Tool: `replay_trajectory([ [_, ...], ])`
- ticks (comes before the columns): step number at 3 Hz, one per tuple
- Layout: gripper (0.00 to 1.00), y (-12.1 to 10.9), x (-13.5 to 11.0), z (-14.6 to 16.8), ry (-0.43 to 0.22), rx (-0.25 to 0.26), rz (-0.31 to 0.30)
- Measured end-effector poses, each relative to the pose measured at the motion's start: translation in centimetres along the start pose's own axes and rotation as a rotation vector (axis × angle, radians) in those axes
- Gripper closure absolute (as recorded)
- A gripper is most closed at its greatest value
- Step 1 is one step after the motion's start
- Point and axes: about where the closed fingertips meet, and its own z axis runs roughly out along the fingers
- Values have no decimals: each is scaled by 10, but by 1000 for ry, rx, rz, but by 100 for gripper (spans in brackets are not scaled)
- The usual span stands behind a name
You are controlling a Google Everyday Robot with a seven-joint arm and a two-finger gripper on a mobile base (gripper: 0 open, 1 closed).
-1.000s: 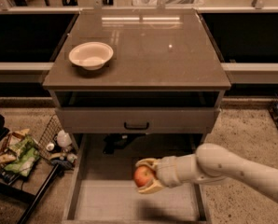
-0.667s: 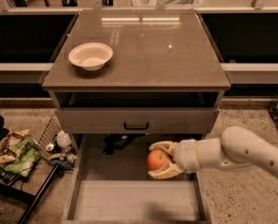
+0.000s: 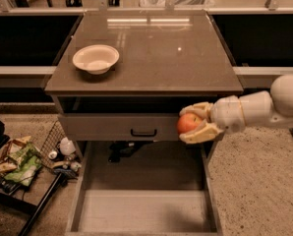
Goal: Pick apple from middle drawer and place on counter
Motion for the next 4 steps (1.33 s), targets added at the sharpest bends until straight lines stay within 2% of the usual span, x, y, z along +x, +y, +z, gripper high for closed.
replay_trajectory([
  [1, 100, -34, -39, -17, -12, -64, 63],
  [2, 100, -91, -97, -49, -51, -7, 93],
  [3, 100, -135, -133, -73, -99, 125, 80],
  [4, 100, -168, -149, -73, -113, 262, 26],
])
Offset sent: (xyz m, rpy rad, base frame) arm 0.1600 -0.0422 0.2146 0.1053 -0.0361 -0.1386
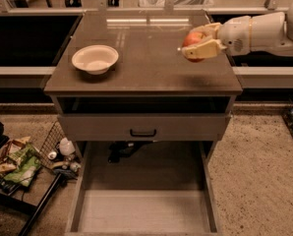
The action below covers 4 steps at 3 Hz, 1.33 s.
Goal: Pick apple from middle drawer and place on counter
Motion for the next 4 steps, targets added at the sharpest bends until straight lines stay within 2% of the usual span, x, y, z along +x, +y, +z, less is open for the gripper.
replay_trajectory([
  [1, 100, -11, 15, 36, 18, 82, -63],
  [2, 100, -9, 35, 78, 105, 129, -134],
  [3, 100, 3, 60, 117, 231, 124, -187],
  [4, 86, 3, 54, 115, 233, 124, -188],
])
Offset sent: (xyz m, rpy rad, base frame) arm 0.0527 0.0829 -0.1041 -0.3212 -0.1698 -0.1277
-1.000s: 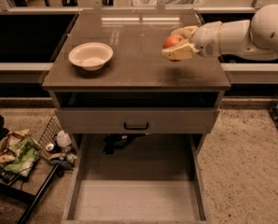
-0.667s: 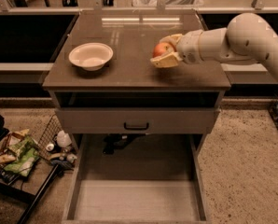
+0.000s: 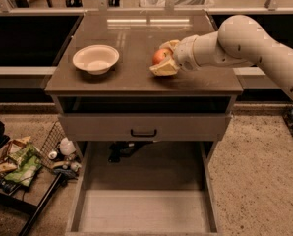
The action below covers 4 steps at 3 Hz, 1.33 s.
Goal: Pick apple from middle drawer and place on counter
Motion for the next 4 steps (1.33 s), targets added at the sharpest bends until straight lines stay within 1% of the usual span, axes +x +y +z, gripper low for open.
replay_trajectory([
  [3, 16, 2, -3, 3, -2, -7, -1],
  [4, 0, 2, -3, 3, -2, -8, -1],
])
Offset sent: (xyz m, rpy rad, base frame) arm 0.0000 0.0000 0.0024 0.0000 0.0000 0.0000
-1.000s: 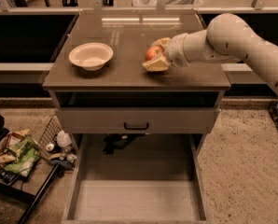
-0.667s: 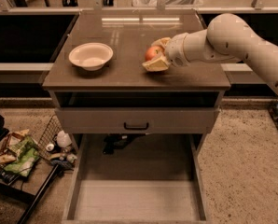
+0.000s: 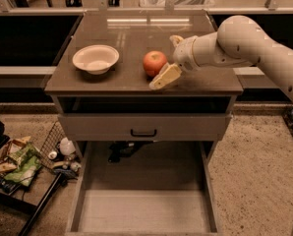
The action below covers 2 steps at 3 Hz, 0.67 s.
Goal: Pick apple from middle drawer and place on counter
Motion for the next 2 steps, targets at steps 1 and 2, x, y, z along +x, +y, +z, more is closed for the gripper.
replay_trajectory([
  [1, 0, 0, 0, 0, 0, 0, 0],
  [2, 0, -11, -12, -18, -71, 19, 59],
])
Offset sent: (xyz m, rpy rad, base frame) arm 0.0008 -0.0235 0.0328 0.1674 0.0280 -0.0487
